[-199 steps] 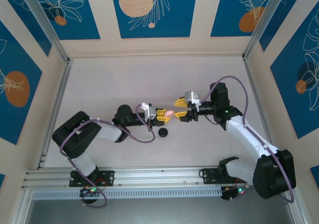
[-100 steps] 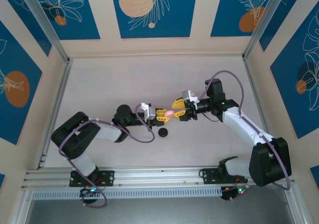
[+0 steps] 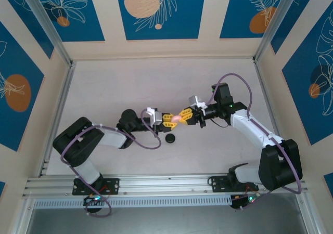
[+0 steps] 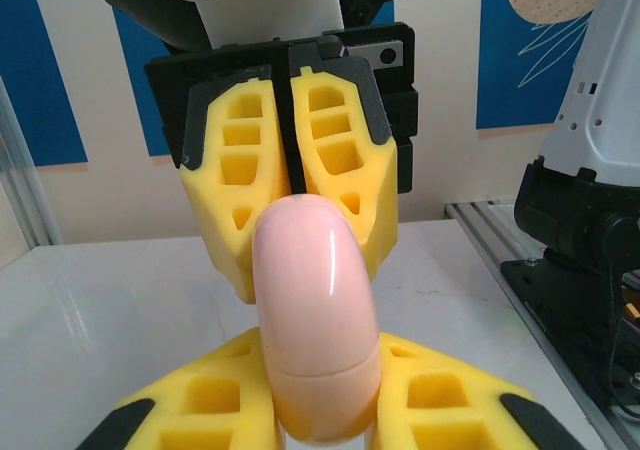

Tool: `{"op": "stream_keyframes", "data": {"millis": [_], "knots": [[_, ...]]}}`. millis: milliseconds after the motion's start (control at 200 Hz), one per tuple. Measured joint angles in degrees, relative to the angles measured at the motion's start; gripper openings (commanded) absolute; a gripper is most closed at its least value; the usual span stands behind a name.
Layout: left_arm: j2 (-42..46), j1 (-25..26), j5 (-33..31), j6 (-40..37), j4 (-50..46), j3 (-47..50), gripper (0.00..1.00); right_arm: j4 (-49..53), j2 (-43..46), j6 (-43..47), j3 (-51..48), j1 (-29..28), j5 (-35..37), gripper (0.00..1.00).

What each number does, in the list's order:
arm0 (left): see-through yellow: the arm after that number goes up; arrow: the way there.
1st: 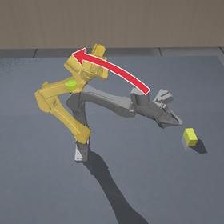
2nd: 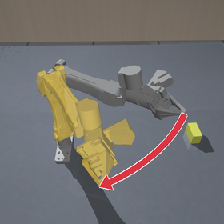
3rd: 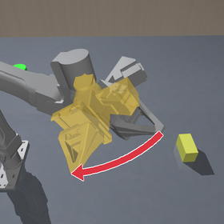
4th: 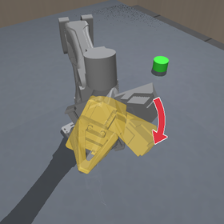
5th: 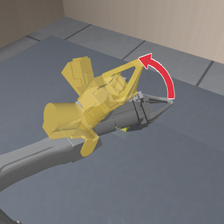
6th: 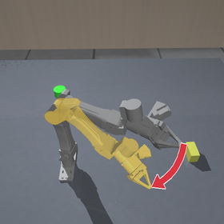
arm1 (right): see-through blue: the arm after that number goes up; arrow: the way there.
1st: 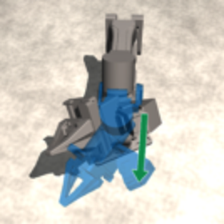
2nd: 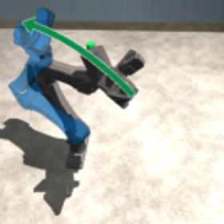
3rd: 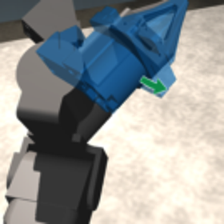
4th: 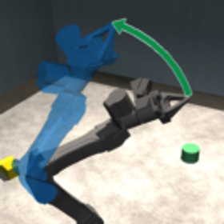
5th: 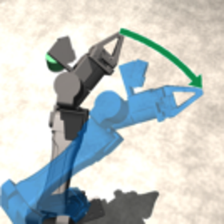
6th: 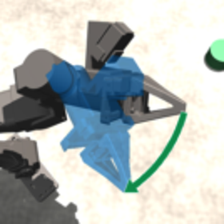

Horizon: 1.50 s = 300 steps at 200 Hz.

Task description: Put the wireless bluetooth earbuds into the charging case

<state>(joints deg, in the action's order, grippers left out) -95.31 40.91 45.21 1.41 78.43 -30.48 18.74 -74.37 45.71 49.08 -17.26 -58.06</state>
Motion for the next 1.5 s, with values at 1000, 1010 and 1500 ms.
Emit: {"op": "stream_keyframes", "data": {"millis": [1000, 1010, 1500], "knots": [[-7.96, 0.00, -32.52, -6.08, 0.02, 4.26, 0.74, 19.10, -19.80, -28.00, 17.03, 11.63, 32.28, 0.05], [-8.02, 0.00, -32.65, -6.08, 0.02, 4.26, 0.74, 19.39, -20.28, -28.17, 17.27, 11.91, 32.83, 0.05], [-9.77, 0.07, -36.33, -6.05, -5.57, 2.99, 0.71, 27.39, -29.46, -29.68, 20.96, 20.13, 41.68, 0.06]]}}
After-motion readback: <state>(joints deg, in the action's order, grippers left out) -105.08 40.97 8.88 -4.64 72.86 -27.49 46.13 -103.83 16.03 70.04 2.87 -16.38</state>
